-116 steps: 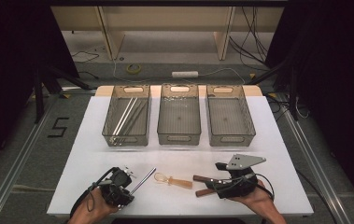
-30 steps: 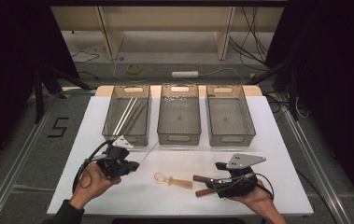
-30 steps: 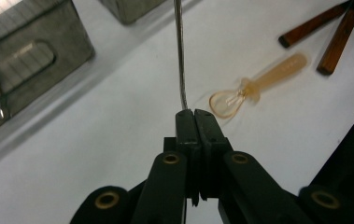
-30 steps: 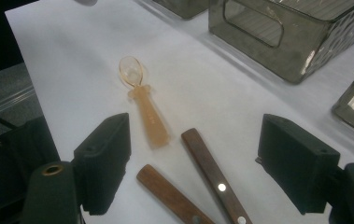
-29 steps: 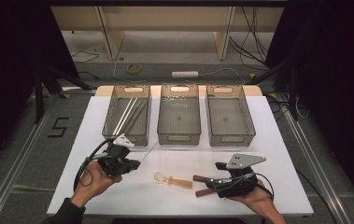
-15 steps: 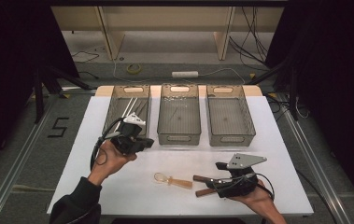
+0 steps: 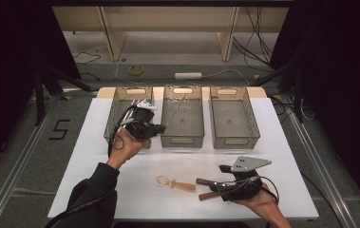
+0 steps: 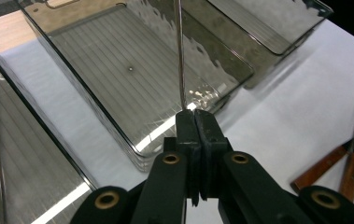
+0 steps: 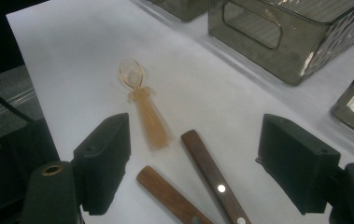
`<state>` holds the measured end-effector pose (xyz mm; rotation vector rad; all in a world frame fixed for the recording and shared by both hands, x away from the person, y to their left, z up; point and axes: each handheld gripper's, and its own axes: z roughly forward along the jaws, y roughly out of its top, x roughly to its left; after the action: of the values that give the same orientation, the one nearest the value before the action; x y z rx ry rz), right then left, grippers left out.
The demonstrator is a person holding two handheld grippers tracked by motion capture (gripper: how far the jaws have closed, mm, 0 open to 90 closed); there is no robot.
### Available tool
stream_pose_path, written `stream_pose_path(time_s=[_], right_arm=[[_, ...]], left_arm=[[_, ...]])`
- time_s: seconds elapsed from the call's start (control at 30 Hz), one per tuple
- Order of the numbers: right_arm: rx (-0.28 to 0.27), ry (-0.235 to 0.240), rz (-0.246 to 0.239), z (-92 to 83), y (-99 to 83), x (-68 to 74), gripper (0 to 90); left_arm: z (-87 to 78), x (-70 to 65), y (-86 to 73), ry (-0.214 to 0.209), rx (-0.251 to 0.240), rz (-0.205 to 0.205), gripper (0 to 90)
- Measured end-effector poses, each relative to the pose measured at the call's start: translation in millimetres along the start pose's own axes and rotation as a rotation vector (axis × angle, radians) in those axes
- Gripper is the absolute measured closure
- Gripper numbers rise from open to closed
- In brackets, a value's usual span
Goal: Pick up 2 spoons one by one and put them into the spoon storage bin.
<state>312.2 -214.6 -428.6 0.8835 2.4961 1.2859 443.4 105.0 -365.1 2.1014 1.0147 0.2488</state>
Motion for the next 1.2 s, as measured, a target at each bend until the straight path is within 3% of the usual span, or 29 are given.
stream_pose_path(time_s=[0.27, 0.37, 0.67, 0.97, 1.2], right_arm=[[0.0, 0.0, 0.002, 0.4, -0.2, 0.2, 26.3], [0.001, 0.001, 0.002, 0.6, -0.3, -0.1, 26.3], [0.005, 0.001, -0.001, 1.2, -0.6, -0.1, 26.3], [0.004, 0.005, -0.003, 1.6, -0.6, -0.3, 26.3], [0.0, 0.003, 0.0, 0.7, -1.3, -0.8, 26.3]], left_arm=[[20.2, 15.5, 6.2, 0.013, -0.018, -0.059, 89.0], [25.2, 18.8, 7.4, 0.019, -0.019, -0.064, 88.9], [39.6, 21.2, 14.7, 0.012, -0.027, -0.097, 88.9], [55.9, 20.5, 20.5, 0.023, -0.019, -0.104, 88.7], [69.5, 21.1, 16.8, 0.022, 0.011, -0.115, 88.6]])
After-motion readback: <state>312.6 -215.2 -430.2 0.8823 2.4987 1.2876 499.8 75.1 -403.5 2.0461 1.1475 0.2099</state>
